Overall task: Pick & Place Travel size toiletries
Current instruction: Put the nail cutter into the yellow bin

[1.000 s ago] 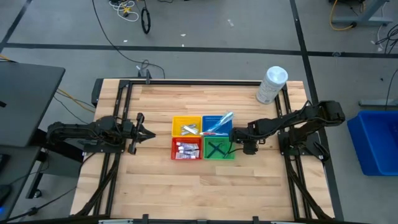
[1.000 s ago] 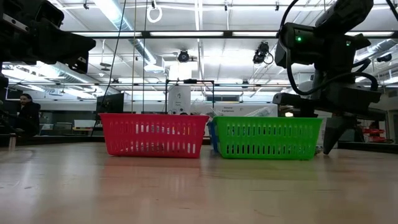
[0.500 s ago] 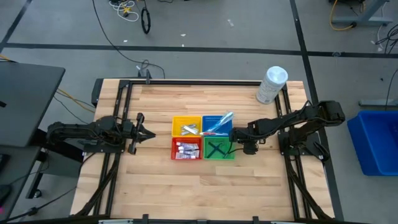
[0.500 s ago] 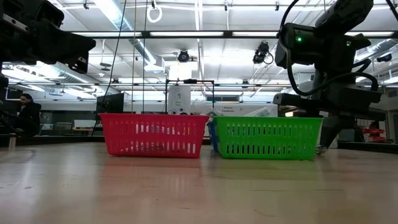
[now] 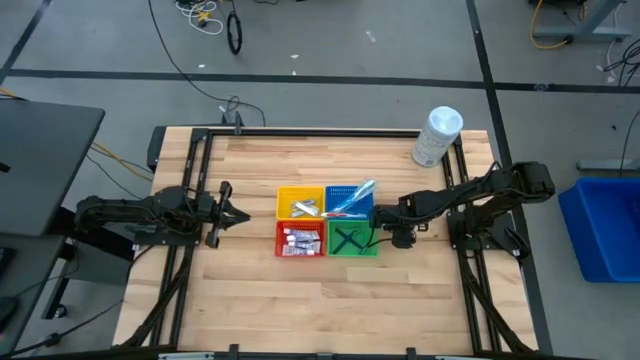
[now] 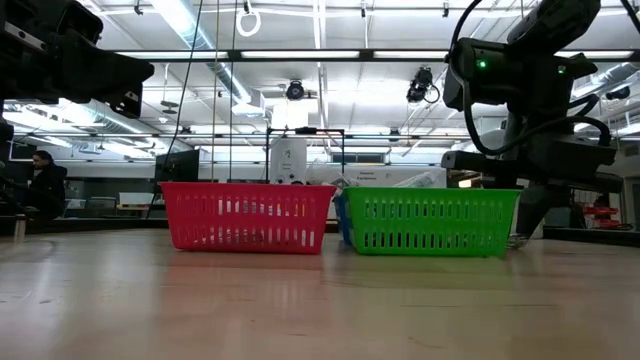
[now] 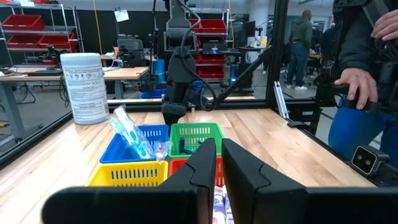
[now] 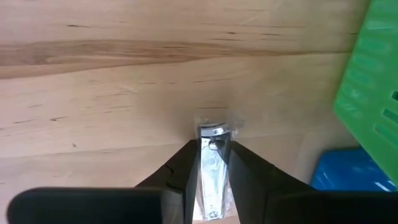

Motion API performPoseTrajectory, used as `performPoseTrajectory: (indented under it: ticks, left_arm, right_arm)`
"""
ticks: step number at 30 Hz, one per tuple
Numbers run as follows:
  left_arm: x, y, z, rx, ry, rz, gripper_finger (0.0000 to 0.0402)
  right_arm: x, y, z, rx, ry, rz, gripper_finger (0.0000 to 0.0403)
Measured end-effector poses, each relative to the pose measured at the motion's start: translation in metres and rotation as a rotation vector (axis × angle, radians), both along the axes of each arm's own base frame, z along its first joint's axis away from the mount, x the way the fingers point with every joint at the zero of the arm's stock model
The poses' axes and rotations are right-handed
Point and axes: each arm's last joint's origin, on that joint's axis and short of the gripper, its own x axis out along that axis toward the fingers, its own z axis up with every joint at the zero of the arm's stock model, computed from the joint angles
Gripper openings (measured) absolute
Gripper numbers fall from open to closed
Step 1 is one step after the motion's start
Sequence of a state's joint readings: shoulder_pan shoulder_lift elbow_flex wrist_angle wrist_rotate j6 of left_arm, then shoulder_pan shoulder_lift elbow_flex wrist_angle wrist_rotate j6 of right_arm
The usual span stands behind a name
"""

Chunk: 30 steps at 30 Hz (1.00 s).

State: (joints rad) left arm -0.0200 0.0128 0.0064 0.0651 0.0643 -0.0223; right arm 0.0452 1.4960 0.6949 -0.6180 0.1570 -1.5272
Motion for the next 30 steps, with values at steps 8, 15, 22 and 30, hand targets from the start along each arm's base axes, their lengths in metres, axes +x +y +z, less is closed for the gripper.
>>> performPoseTrajectory:
  ticks: [8,15,22,30]
  left_arm:
    - [0.000,0.000,0.000,0.000,0.000,0.000,0.0032]
    - [0.000,0.000,0.000,0.000,0.000,0.000,0.0032]
    - [0.000,0.000,0.000,0.000,0.000,0.000,0.0032]
    - [0.000,0.000,0.000,0.000,0.000,-0.001,0.0032]
  right_arm:
    - [-0.003,0.001,0.004,0.002,-0.001,0.007,0.0086]
    - [-0.009,0.000,0.012,0.005,0.001,-0.013,0.0083]
    - [-0.013,0.000,0.019,0.006,-0.007,-0.015,0.0084]
    - [-0.017,0.000,0.023,0.005,-0.007,-0.015,0.0086]
